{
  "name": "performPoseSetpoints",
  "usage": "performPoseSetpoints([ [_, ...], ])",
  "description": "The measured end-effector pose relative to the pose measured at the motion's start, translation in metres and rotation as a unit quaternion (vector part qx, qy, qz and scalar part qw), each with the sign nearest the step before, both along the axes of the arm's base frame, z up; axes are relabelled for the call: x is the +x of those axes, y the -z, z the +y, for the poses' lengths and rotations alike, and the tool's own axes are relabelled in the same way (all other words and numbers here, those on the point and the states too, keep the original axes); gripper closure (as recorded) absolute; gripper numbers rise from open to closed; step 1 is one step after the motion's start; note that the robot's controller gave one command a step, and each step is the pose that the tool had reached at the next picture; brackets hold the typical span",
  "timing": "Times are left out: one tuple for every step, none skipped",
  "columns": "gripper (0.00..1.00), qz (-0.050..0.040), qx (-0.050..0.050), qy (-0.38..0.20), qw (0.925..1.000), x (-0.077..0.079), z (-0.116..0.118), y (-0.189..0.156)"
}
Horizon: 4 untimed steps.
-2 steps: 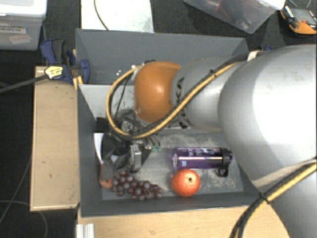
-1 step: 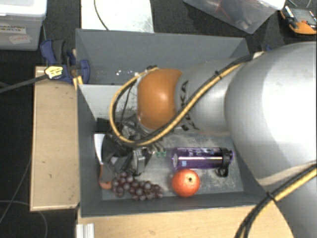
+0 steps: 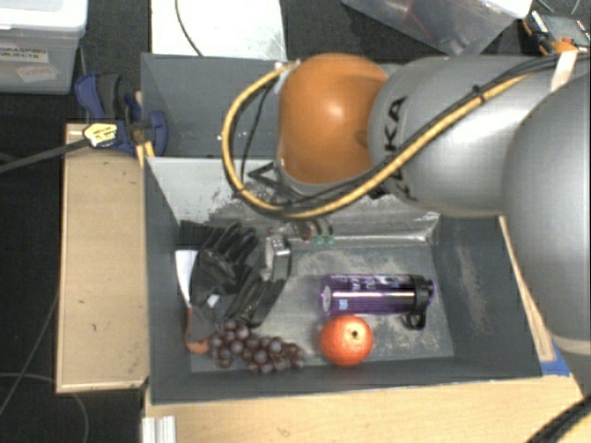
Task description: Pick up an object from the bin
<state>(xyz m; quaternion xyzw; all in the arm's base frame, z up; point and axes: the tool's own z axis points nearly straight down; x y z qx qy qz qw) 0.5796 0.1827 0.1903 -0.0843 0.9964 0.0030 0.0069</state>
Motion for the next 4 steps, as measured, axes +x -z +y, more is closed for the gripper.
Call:
performPoseSetpoints([
  [0.0,-0.0038,0.001,-0.008,1.0,-0.016,0.004,0.099],
  [1.0,-0.0053,0.002,0.02,0.9998,-0.016,0.035,0.026],
  [1.0,-0.0053,0.002,0.021,0.9998,-0.016,0.035,0.026],
  [1.0,-0.0077,0.003,0.011,0.9999,-0.025,0.038,-0.039],
])
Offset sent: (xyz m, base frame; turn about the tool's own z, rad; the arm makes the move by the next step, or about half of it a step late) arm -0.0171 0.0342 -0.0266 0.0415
